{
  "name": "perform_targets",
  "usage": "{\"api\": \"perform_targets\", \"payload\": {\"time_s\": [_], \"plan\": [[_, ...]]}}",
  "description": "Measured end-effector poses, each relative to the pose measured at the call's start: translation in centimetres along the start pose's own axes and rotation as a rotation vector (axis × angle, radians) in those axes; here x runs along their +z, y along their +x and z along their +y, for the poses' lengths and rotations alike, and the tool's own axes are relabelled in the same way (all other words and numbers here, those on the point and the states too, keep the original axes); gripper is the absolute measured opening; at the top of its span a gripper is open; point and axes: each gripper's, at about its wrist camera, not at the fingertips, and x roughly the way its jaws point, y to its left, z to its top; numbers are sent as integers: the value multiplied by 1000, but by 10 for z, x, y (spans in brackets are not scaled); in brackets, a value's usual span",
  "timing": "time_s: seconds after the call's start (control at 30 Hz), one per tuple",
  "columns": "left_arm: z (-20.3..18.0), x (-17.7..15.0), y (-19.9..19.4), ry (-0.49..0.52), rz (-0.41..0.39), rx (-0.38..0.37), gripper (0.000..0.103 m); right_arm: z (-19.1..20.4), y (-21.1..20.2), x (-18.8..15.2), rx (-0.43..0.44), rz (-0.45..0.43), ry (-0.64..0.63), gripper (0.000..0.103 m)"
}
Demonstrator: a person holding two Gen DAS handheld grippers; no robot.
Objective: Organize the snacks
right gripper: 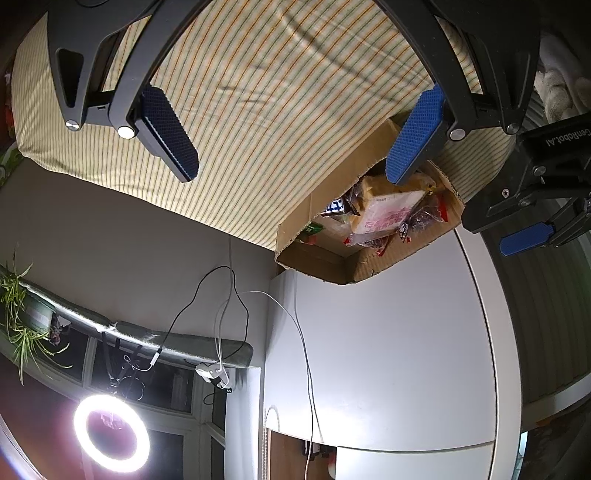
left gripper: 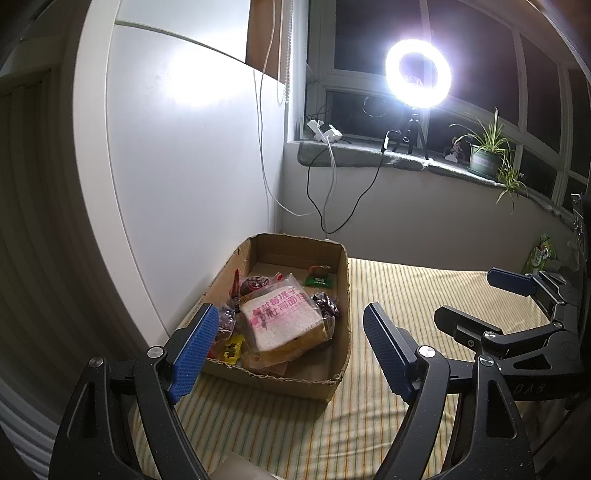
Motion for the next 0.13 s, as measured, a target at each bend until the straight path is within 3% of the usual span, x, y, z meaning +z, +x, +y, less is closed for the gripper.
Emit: {"api": "perform_targets", "payload": {"time_s": [0.13], "plan": [[-2,-1,0,7,-1,-3,81,-1,-1,0,1,-1,5,103]]}}
